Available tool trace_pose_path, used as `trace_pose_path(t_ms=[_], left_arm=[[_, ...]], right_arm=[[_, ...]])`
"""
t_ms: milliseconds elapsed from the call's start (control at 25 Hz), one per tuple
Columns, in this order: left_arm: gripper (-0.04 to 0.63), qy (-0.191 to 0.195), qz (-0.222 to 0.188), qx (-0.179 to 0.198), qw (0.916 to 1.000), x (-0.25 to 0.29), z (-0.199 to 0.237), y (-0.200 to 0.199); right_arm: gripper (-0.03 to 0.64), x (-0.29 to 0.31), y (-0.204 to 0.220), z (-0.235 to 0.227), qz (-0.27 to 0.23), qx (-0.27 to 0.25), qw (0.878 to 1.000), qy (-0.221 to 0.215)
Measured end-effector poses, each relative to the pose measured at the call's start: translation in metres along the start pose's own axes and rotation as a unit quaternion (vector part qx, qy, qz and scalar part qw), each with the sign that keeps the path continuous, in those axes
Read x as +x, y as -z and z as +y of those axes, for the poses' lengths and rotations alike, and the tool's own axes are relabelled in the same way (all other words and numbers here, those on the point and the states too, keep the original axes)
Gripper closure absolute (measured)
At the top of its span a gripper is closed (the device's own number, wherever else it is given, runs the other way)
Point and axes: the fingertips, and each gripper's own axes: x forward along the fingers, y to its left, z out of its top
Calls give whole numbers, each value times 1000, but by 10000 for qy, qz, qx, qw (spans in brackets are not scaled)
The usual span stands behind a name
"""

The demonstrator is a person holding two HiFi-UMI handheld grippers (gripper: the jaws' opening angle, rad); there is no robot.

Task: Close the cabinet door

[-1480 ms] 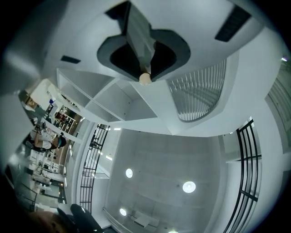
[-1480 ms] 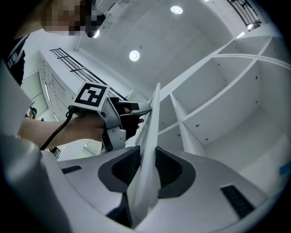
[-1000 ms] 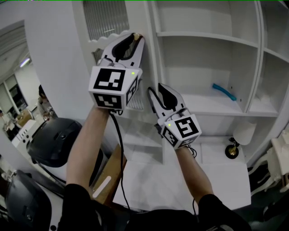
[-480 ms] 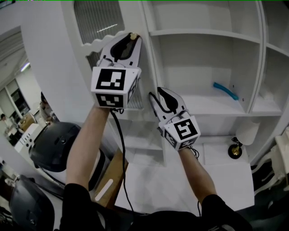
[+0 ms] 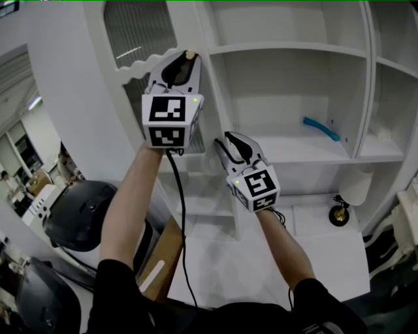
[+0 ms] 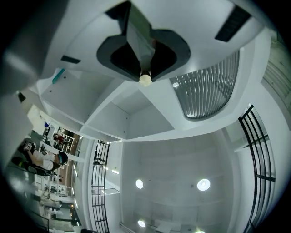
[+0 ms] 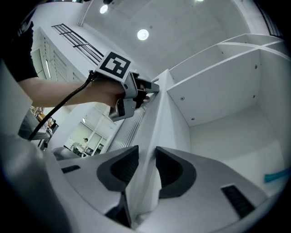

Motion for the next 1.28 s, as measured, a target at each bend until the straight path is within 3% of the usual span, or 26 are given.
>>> trace_pose_path(t_ms=[120,240,440,880,1080,1160,1280], left_arm=[[511,-35,10,55,10000,-1,0,1],[511,-151,-43,-248,9996,-11,1,3],[511,-57,537,-389,9978,-49,-12,33],[534,200,983,-1510,9834,-156,-63,106],[563,725,1317,-1112,9824,-199,-124,134],[568,793,1408,-1308,9781,-216,-146,143],[572,761,1630,-1913,9649,-238,-172,163]], right_arm=[[494,-2,3,1,130,70,9999,-54],[502,-15,6,4,260,181,9994,-171],[509,-47,34,2,455,323,9984,-16],[517,-123,91,21,1183,392,9921,119],[563,-155,103,32,1376,76,9903,188],[583,-169,109,39,1347,299,9903,186],[592,-188,123,46,1471,549,9873,258]])
